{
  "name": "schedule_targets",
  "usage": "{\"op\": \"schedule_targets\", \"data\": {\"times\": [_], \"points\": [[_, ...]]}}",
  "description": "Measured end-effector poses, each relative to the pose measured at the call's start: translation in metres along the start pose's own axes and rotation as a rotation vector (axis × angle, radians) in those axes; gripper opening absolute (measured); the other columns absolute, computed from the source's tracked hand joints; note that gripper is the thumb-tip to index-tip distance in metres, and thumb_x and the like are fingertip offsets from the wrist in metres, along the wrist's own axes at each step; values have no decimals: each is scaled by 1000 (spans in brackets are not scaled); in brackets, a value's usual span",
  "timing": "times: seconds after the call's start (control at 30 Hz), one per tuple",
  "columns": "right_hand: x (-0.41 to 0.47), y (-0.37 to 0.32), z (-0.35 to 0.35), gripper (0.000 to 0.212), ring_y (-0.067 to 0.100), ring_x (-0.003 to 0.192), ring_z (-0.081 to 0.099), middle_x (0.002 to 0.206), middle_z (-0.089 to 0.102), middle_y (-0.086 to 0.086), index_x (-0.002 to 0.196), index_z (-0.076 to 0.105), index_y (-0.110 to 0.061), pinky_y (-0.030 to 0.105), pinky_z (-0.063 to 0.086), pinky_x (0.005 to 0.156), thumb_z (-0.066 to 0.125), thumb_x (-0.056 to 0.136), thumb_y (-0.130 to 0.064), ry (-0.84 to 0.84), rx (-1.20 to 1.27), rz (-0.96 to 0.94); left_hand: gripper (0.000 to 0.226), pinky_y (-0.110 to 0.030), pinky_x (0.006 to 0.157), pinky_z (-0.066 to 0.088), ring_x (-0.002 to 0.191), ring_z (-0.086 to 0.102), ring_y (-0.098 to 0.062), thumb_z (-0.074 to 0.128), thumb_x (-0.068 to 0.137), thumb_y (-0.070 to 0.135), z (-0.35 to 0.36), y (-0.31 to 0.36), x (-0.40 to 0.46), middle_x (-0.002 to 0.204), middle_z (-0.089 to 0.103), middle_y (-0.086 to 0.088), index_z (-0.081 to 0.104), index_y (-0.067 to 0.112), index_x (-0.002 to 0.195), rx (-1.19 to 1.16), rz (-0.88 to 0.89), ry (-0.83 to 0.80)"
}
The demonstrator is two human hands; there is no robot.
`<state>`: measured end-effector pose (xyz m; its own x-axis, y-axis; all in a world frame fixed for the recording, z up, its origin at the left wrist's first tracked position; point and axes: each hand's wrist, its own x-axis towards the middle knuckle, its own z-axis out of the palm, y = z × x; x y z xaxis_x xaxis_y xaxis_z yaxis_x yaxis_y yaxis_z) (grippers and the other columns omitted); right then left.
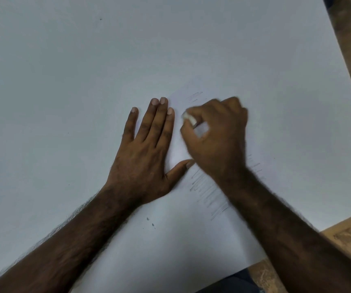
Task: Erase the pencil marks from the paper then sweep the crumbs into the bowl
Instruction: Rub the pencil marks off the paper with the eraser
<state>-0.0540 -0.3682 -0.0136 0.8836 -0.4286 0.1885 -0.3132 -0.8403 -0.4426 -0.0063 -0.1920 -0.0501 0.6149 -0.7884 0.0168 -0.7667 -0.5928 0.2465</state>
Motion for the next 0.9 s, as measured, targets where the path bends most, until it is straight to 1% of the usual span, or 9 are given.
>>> {"op": "schedule_targets", "data": {"times": [0.1, 0.23, 0.3, 0.43, 0.5, 0.6, 0.67, 0.8, 0.9], "points": [[-8, -2, 0, 14, 30, 91, 63, 90, 76, 2, 99, 80, -16, 41, 42, 78, 75, 91, -27, -37, -19, -78, 99, -66, 132, 13, 169, 3, -34, 36, 106, 69, 1, -1, 0, 180, 7, -21, 15, -2, 170, -1, 4, 4], [22, 18, -4, 13, 28, 97, 61, 95, 77, -2, 99, 79, -20, 42, 42, 82, 72, 93, -29, 65, -54, 78, 102, -65, 132, 12, 169, 1, -32, 35, 105, 74, 0, 1, 1, 181, 5, -19, 12, -1, 171, -3, -10, -8], [22, 16, -1, 14, 26, 98, 61, 96, 77, -2, 100, 79, -20, 42, 44, 83, 71, 94, -30, 69, -36, 97, 102, -65, 132, 12, 169, 2, -33, 36, 105, 74, -1, 1, 1, 181, 5, -19, 12, -1, 171, -5, -11, -9], [-7, -3, 4, 15, 27, 94, 62, 92, 76, 0, 99, 79, -17, 41, 42, 80, 73, 93, -30, -30, 6, -40, 99, -65, 132, 13, 169, 3, -34, 36, 106, 70, 0, 0, -1, 180, 6, -21, 15, -2, 170, 7, 4, -2], [-4, 2, 1, 15, 28, 95, 62, 93, 76, -1, 100, 79, -18, 41, 41, 80, 73, 93, -30, -24, -7, -47, 100, -65, 132, 12, 169, 2, -34, 36, 106, 71, 0, -1, 0, 181, 6, -20, 14, -2, 170, 6, 0, -4], [23, 19, -3, 11, 29, 99, 60, 95, 75, -5, 98, 79, -24, 39, 37, 83, 72, 92, -30, 78, -54, 75, 102, -65, 132, 12, 169, 2, -33, 37, 105, 74, -1, 0, 1, 181, 5, -19, 13, -1, 171, -3, -8, -3], [32, 23, -2, 12, 27, 101, 60, 96, 75, -7, 97, 79, -25, 39, 38, 84, 70, 93, -31, 85, -43, 132, 102, -65, 132, 12, 169, 2, -32, 37, 105, 74, -1, 0, 1, 181, 5, -19, 13, -1, 171, -9, -8, -1], [6, 4, 3, 14, 28, 99, 63, 97, 77, -2, 102, 80, -21, 43, 45, 83, 74, 93, -29, -23, 15, 5, 100, -64, 133, 11, 169, 2, -33, 31, 106, 74, -1, 1, 0, 181, 5, -20, 15, -1, 171, 7, -8, -3], [2, 4, 2, 17, 30, 96, 65, 97, 78, 2, 104, 81, -17, 45, 47, 80, 77, 93, -28, -24, -7, -55, 100, -64, 133, 11, 169, 2, -32, 31, 106, 74, -1, 0, 1, 181, 6, -19, 15, -1, 171, 8, -8, -7]]}}
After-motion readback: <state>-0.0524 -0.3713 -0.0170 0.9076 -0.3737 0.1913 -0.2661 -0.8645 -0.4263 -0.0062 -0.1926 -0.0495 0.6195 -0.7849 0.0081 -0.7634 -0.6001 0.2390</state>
